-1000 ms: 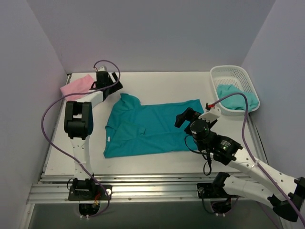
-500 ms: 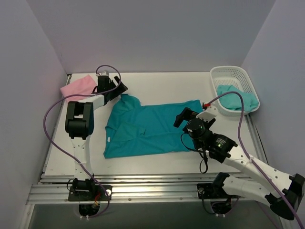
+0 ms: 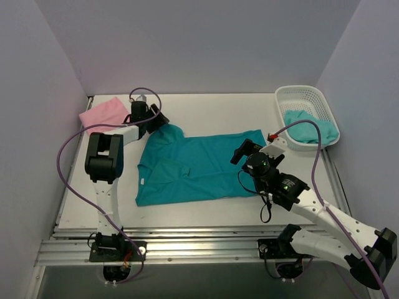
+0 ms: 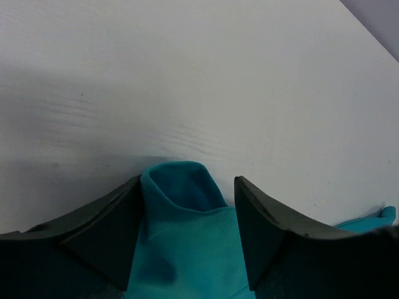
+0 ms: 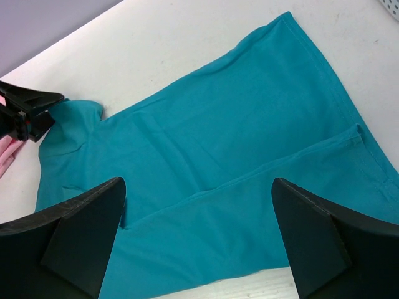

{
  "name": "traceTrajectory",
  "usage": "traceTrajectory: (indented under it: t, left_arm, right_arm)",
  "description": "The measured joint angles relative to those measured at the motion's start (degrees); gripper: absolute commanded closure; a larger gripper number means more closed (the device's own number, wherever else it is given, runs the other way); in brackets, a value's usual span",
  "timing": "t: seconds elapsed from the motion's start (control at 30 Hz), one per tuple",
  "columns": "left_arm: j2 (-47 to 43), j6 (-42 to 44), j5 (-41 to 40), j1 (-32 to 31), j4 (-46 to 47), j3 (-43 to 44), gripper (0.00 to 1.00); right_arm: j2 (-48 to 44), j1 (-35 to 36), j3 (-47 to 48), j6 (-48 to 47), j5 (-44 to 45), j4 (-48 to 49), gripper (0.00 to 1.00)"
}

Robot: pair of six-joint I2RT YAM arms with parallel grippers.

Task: Fold and stack the t-shirts
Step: Fold the tshirt

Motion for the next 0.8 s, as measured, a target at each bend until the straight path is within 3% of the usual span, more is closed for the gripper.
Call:
traceTrajectory:
  t: [0.13, 0.17, 0.2, 0.23, 0.5, 0.8]
  left_arm:
    - [-2.5, -0.1, -0.3, -0.2, -1.8, -2.2, 0.6]
    - [-3.0, 0.0, -0.4, -0.2, -2.1, -2.5, 0.82]
    - [-3.4, 0.0, -0.7, -0.3, -2.3, -2.5, 0.95]
    - [-3.8, 0.0, -1.0, -0.3, -2.5, -2.5, 0.97]
    - [-4.8, 0.9, -2.2, -0.4, -4.3, -2.5, 0.98]
    - [-12.5, 2.8, -4.3, -0.5, -5.1, -4.8, 0.98]
  right_arm:
    - [0.2, -1.2, -0.6, 0.0, -0.7, 0.4, 0.02]
    - [0.3, -1.7, -0.9, 0.0, -0.9, 0.6, 0.02]
    - [0.4, -2.0, -1.0, 0.0, -1.0, 0.7, 0.02]
    - [0.4, -2.3, -1.2, 0.0, -1.2, 0.8, 0.02]
    - [7.2, -7.3, 0.4, -0.3, -4.1, 3.3, 0.01]
    - [42.1, -22.7, 23.5, -1.9, -12.3, 6.9, 0.02]
